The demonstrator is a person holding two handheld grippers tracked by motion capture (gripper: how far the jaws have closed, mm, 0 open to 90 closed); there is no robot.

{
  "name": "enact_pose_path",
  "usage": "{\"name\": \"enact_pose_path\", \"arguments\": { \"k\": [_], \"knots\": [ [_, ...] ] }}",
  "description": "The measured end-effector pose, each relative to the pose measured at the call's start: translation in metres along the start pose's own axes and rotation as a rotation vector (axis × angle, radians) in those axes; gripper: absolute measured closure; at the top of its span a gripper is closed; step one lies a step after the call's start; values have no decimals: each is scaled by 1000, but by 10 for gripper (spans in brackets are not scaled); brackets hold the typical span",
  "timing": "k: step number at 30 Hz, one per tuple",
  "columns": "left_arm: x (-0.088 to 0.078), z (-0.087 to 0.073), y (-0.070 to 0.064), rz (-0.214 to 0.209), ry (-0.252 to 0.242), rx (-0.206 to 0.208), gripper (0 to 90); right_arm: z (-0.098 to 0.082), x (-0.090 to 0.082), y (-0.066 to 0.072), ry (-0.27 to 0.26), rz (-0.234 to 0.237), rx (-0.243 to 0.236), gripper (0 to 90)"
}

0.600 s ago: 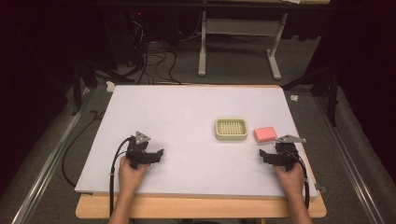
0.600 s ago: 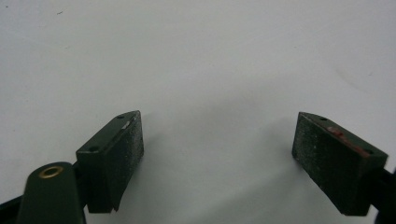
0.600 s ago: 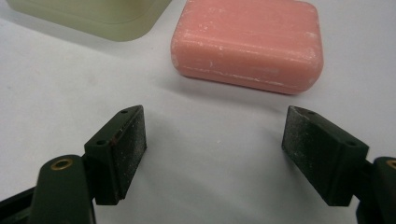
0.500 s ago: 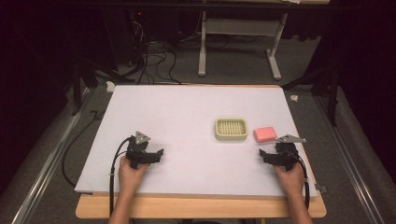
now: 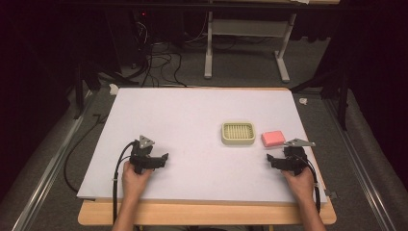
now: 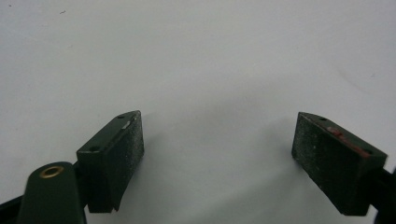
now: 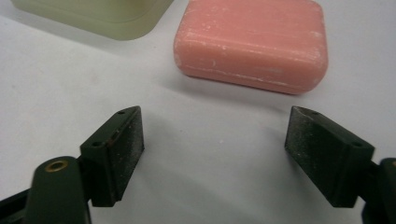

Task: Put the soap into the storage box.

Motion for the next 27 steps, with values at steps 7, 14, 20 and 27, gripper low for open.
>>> {"name": "enact_pose_path", "arguments": {
  "k": [7, 14, 20, 27],
  "knots": [
    [0, 0, 1, 6, 1, -3, 174, 0, 1, 2, 16, 13, -16, 149],
    [0, 0, 1, 8, 1, -7, 174, -1, -4, -2, 0, -10, 43, 135],
    [0, 0, 1, 9, 0, -9, 174, 2, -14, -3, -58, -44, 46, 120],
    [0, 0, 1, 10, 2, -8, 174, 10, -22, -4, -111, -49, 56, 120]
  ]
}}
Point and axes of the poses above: each handheld gripper's, and its own axes: x roughly forward along the jaws, z roughly out of its top, y roughly to its left, the point moved 7 cm from there along x, roughly forward along the jaws, and after that the axes turned 3 degrees about -y, right-handed, at the moved point
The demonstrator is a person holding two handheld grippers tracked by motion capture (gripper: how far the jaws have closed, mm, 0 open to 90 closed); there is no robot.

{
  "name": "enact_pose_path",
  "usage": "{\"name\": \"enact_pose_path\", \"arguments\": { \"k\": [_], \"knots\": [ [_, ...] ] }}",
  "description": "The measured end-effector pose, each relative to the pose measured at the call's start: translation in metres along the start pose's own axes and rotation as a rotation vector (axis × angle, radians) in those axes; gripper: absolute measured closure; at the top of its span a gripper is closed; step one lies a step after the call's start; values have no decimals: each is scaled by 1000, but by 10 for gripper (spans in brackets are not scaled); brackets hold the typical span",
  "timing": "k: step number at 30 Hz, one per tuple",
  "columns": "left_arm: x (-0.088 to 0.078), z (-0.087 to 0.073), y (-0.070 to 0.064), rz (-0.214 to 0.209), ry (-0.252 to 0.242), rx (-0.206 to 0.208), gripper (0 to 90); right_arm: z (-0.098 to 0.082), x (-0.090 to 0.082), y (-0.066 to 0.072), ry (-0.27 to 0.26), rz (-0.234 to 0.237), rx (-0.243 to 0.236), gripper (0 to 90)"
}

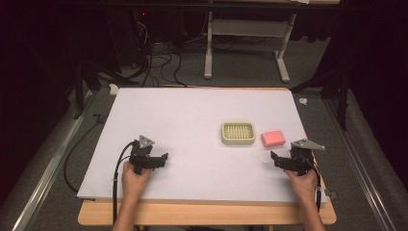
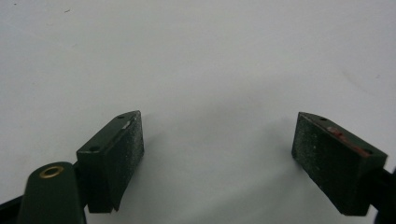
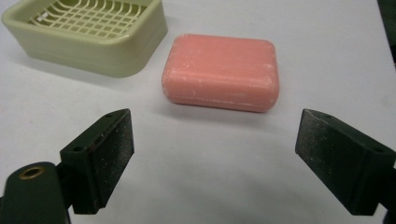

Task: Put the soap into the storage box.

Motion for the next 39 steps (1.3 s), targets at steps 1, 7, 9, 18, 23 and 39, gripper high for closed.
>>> {"name": "enact_pose_path", "arguments": {
  "k": [1, 7, 9, 18, 23, 39],
  "knots": [
    [0, 0, 0, 0, 0, 0, 174, 2, -1, -1, -8, -8, 3, 120],
    [0, 0, 0, 0, 1, 2, 173, 9, 0, -5, -18, -16, 28, 119],
    [0, 0, 0, 0, 1, 1, 174, 12, 1, -5, -24, -9, 35, 119],
    [0, 0, 0, -1, 1, 1, 173, 26, 9, -4, -23, -9, 59, 119],
    [0, 0, 0, -1, 1, 0, 173, 34, 16, 0, 12, -11, 68, 119],
    [0, 0, 0, 1, 2, -2, 170, 44, 48, 0, 105, -68, 40, 119]
  ]
}}
Point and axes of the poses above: each handheld gripper's, and its own axes: x roughly forward along the jaws, z roughly out of its top, y roughly to its left, the point moved 7 cm from there along x, roughly forward along the jaws, and after that the axes turned 3 degrees about -y, right-handed, at the moved point
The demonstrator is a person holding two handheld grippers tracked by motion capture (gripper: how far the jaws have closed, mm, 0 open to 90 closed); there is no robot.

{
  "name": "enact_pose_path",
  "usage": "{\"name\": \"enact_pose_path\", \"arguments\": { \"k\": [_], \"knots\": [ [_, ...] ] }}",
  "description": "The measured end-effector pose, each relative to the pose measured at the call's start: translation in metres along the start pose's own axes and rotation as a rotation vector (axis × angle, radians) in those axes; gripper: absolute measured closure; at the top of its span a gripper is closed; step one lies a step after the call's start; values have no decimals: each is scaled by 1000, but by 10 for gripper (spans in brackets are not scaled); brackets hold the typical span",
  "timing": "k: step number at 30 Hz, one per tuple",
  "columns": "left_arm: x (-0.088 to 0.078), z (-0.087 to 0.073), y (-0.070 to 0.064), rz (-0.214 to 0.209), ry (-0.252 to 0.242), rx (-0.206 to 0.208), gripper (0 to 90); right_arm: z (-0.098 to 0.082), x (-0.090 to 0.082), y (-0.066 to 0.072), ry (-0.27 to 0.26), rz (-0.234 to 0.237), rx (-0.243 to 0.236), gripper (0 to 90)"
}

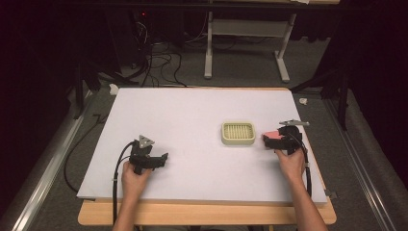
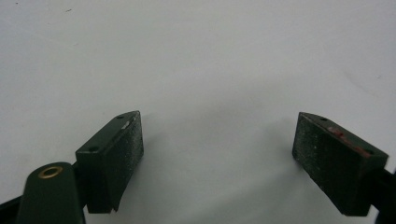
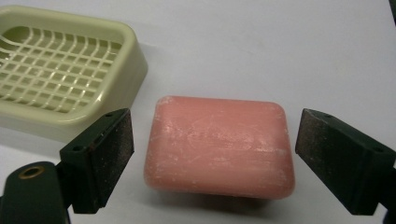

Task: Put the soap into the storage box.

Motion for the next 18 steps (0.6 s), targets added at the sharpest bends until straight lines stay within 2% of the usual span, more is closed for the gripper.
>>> {"name": "enact_pose_path", "arguments": {
  "k": [6, 14, 18],
  "knots": [
    [0, 0, 0, 0, 0, 0, 170, -5, 10, -1, 30, -12, -2, 118],
    [0, 0, 0, 2, -3, -3, 169, -10, 16, -3, 59, -2, 9, 119],
    [0, 0, 0, 2, -1, -3, 169, -15, 21, -2, 92, -5, 10, 121]
  ]
}}
Point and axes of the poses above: each handheld gripper's, and its own axes: x roughly forward along the jaws, z roughly out of its top, y roughly to its left, the point moved 7 cm from there along x, roughly forward along the jaws, and after that the axes turned 3 degrees about -y, right-handed, at the moved point
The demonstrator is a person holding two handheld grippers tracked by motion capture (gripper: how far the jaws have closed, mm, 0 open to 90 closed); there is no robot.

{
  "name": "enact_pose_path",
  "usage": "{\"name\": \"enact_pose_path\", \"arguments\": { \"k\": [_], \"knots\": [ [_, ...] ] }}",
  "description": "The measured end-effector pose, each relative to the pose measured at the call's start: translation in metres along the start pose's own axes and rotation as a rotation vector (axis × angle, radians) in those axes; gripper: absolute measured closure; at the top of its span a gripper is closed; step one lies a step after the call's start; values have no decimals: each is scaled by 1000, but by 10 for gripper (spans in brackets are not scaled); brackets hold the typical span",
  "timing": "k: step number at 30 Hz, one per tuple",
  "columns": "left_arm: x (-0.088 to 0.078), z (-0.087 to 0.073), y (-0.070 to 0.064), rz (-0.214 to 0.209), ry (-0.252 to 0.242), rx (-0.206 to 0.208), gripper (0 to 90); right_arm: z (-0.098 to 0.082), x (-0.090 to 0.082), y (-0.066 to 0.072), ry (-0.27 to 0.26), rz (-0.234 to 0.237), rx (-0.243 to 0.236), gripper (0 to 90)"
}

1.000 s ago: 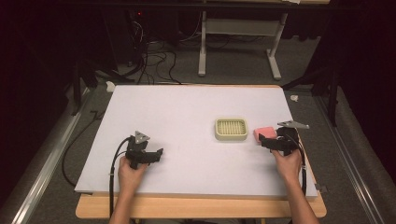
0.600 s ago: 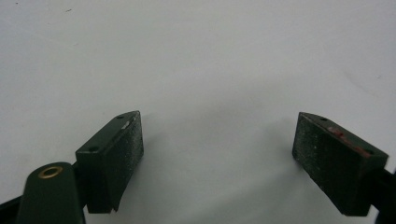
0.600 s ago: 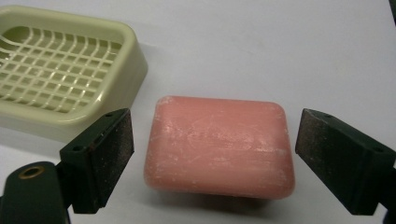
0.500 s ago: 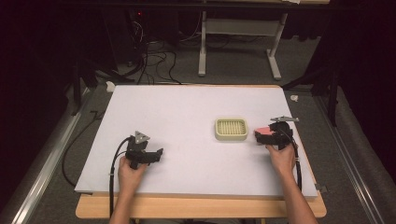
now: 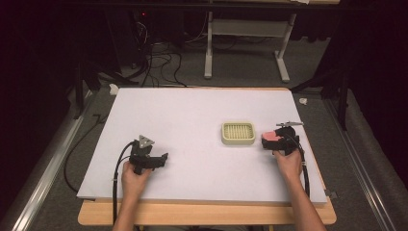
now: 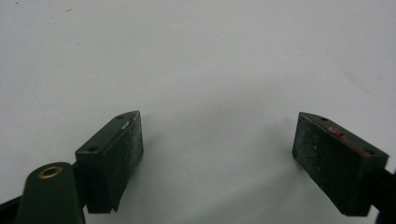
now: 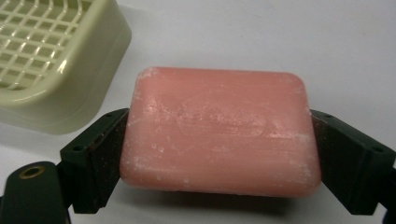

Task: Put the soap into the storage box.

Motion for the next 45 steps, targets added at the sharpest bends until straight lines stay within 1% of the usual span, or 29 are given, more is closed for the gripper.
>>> {"name": "enact_pose_path", "arguments": {
  "k": [2, 5, 7, 8, 10, 11, 12, 14, 17, 23, 29, 38, 45],
  "knots": [
    [0, 0, 0, 0, -2, -1, 169, -2, 2, 0, 11, 2, 4, 120],
    [0, 0, 0, 0, -2, -1, 169, -3, 3, 1, 5, -13, -16, 118],
    [0, 0, 0, 0, -2, -1, 168, -3, 3, 0, 0, -7, -18, 117],
    [0, 0, 0, 0, -1, -1, 168, -4, 4, 0, -20, -2, -24, 117],
    [0, 0, 0, 0, -2, -2, 168, -6, 3, 0, -42, -3, -25, 119],
    [0, 0, 0, 0, -2, -2, 168, -6, 3, 0, -42, -3, -25, 119],
    [0, 0, 0, 1, -3, -2, 168, -7, 3, 0, -62, -2, -24, 124],
    [0, 0, 0, 0, -2, -1, 168, -7, 3, 0, -68, 0, -25, 126],
    [0, 0, 0, 0, -3, -2, 168, -7, 3, -1, -57, 5, -34, 132],
    [0, 0, 0, 0, -3, -2, 167, -6, 2, 0, -41, 2, -29, 135],
    [0, 0, 0, 0, -2, -2, 167, -5, 2, 0, -41, -5, -24, 136],
    [0, 0, 0, 1, -2, -2, 166, -5, 2, 0, -44, -2, -27, 137],
    [0, 0, 0, 1, -2, -2, 165, -7, -2, 3, -53, 23, -21, 136]
  ]
}}
Point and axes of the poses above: each handheld gripper's, and its own axes: x roughly forward along the jaws, z roughly out of its top, y roughly to its left, the point moved 7 cm from there along x, roughly forward along the jaws, and after that the axes turned 3 degrees about -y, right-handed, at the moved point
